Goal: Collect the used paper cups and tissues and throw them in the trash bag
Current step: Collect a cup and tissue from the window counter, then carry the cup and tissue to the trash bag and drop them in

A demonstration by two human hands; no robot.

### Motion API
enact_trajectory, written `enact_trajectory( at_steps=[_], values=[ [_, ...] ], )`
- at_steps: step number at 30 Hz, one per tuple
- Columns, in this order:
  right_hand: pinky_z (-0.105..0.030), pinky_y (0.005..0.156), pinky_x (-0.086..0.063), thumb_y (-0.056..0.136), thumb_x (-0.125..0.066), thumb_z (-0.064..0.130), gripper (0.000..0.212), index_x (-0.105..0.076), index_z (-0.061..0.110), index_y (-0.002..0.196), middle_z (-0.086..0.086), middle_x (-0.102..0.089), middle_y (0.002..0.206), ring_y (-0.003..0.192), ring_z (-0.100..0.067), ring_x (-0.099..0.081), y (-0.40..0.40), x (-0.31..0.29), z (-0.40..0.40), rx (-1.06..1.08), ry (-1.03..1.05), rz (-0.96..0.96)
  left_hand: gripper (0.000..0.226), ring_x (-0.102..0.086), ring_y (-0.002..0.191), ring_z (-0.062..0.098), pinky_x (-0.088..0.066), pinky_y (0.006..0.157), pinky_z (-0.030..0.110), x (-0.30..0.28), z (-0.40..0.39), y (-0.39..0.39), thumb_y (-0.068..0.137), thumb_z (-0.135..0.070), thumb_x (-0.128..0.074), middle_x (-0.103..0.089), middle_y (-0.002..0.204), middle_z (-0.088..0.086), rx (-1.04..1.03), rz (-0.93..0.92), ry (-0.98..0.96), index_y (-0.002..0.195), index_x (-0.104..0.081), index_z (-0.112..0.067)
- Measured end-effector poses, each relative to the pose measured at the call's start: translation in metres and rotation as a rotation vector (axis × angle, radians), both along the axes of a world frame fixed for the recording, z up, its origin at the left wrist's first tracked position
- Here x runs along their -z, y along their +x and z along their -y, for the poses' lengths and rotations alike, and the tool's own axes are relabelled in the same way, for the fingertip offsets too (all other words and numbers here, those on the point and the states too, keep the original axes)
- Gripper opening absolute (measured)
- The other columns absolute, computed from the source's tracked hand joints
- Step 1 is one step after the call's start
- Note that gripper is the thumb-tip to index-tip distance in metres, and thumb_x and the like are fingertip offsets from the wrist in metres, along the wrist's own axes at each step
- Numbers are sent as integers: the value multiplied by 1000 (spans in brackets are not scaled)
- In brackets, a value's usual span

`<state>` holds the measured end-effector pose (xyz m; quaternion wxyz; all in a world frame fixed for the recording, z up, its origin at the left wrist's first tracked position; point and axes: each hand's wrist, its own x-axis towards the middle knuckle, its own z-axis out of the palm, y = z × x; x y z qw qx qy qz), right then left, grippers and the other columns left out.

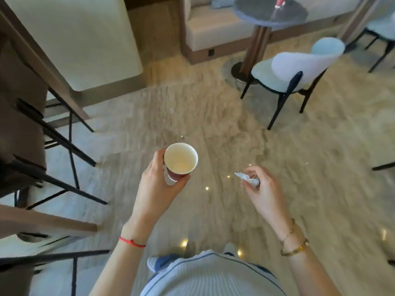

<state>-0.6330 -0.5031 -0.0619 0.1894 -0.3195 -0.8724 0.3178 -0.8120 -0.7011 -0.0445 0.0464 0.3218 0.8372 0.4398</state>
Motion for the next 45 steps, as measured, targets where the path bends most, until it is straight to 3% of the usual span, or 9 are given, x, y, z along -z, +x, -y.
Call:
enact_trajectory(
  at_steps=[5, 10, 14, 19, 25, 28, 32, 36, 45],
  values=[
    [-20, 73, -43, 83, -70, 12, 20, -62, 15, 101, 1, -63, 94, 86, -15, -59, 90, 2, -69, 180, -11, 26, 66, -63, 96, 11, -55, 80, 30, 4, -101, 53, 70, -37, -85, -59, 111, -16, 166, 7, 21, 123, -46, -30],
    [-31, 74, -51, 82, -71, 12, 21, -62, 14, 101, -2, -66, 93, 87, -18, -63, 164, 0, -123, 358, -5, 16, 66, -62, 95, 4, -49, 77, 11, 8, -190, 100, 69, -36, -85, -56, 108, -29, 339, 37, 15, 123, -47, -29],
    [-36, 75, -52, 82, -72, 11, 21, -63, 12, 101, -2, -65, 92, 86, -19, -62, 202, -1, -158, 490, -13, 12, 67, -64, 96, 12, -54, 76, 24, 8, -255, 125, 69, -36, -85, -61, 114, -12, 459, 35, -5, 124, -48, -26],
    [-31, 73, -50, 83, -70, 11, 19, -64, 13, 101, -2, -65, 95, 85, -17, -61, 224, 7, -207, 643, -49, -8, 69, -63, 95, 10, -45, 70, 9, 13, -344, 137, 69, -37, -84, -57, 112, -17, 606, 28, -59, 126, -46, -28],
    [-31, 77, -49, 85, -68, 13, 22, -63, 14, 105, -2, -63, 99, 90, -17, -60, 227, 18, -307, 730, -93, -3, 69, -64, 94, 9, -45, 68, 8, 22, -478, 140, 69, -41, -84, -61, 110, -15, 726, 17, -68, 125, -46, -29],
    [-26, 73, -46, 85, -68, 14, 20, -62, 16, 104, 1, -62, 96, 84, -15, -57, 223, 15, -370, 783, -61, -10, 71, -60, 90, 4, -41, 64, 1, 19, -553, 137, 69, -43, -84, -55, 101, -28, 776, -1, -61, 126, -44, -32],
    [-18, 69, -40, 85, -69, 18, 20, -62, 20, 103, 5, -61, 92, 74, -3, -52, 221, 7, -462, 845, -54, -24, 71, -60, 89, 2, -41, 64, -2, 7, -662, 132, 67, -41, -84, -55, 102, -25, 825, -13, -18, 125, -43, -32],
    [-13, 66, -41, 85, -68, 18, 21, -61, 19, 105, 5, -60, 93, 76, 1, -53, 230, 2, -541, 889, -27, -22, 70, -62, 91, 4, -41, 67, -1, 2, -760, 138, 68, -40, -84, -58, 107, -21, 887, -9, -26, 123, -43, -34],
    [-6, 67, -39, 86, -68, 19, 22, -60, 19, 107, 6, -58, 94, 80, -1, -52, 267, 16, -711, 1037, -57, 8, 73, -62, 98, 13, -47, 75, 16, 15, -964, 182, 67, -34, -86, -60, 114, -10, 1022, -11, -57, 127, -45, -26]
  ],
)
